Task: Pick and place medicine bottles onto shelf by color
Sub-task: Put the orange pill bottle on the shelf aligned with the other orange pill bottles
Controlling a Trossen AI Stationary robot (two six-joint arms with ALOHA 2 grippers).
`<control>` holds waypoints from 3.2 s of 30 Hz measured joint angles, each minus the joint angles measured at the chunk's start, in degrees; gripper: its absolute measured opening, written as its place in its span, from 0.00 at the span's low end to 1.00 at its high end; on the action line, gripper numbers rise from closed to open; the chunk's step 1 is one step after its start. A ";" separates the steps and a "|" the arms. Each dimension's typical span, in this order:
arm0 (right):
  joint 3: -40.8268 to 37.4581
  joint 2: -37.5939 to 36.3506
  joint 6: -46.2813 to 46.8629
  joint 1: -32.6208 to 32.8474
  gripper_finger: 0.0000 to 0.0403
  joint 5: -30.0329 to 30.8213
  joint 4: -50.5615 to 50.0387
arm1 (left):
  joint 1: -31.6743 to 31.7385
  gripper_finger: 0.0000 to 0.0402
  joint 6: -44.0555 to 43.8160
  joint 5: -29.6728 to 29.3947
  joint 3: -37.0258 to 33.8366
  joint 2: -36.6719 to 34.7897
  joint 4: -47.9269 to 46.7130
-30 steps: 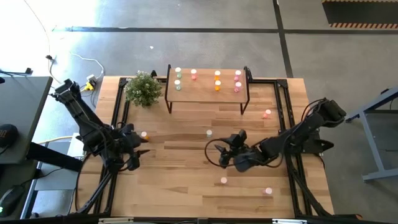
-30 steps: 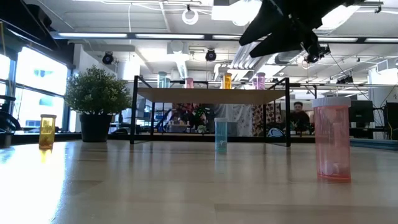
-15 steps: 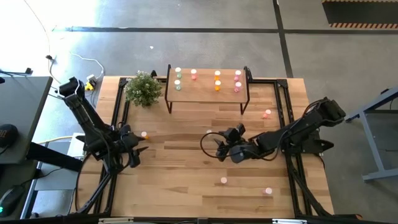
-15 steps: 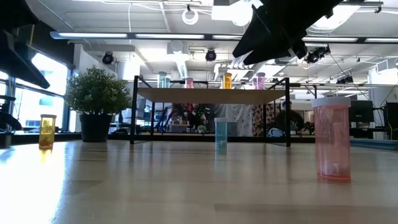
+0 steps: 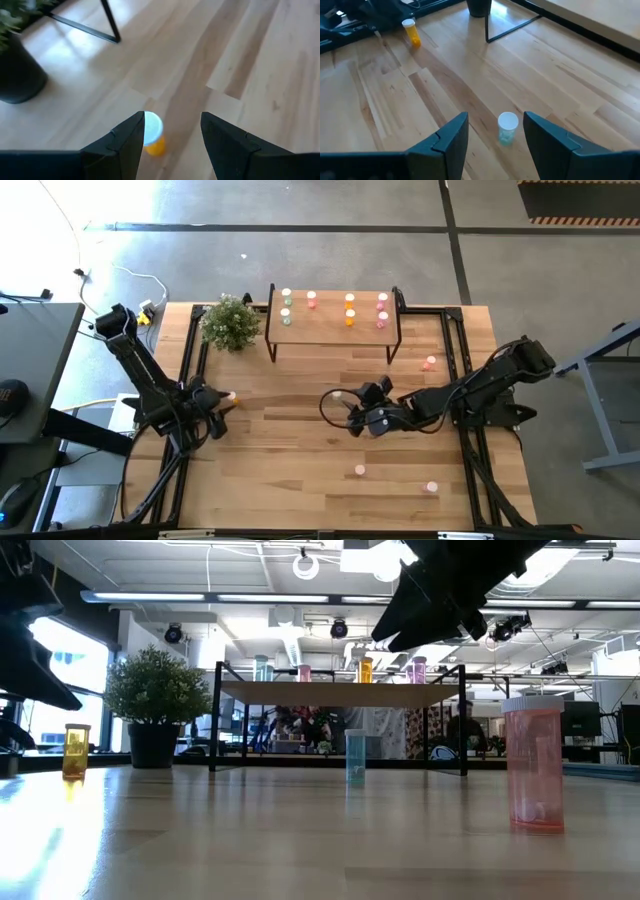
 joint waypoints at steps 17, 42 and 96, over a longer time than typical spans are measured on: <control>0.00 0.00 -1.60 0.00 0.45 -0.04 -0.11 | 5.36 0.46 -0.34 0.10 -0.02 0.00 -1.51; 0.00 0.00 -1.99 0.00 0.45 -0.22 -0.11 | 18.46 0.46 10.90 9.46 -0.02 0.02 3.32; 0.00 0.02 -1.58 -0.20 0.45 -3.45 0.31 | 25.38 0.27 21.08 16.44 0.02 -2.36 11.36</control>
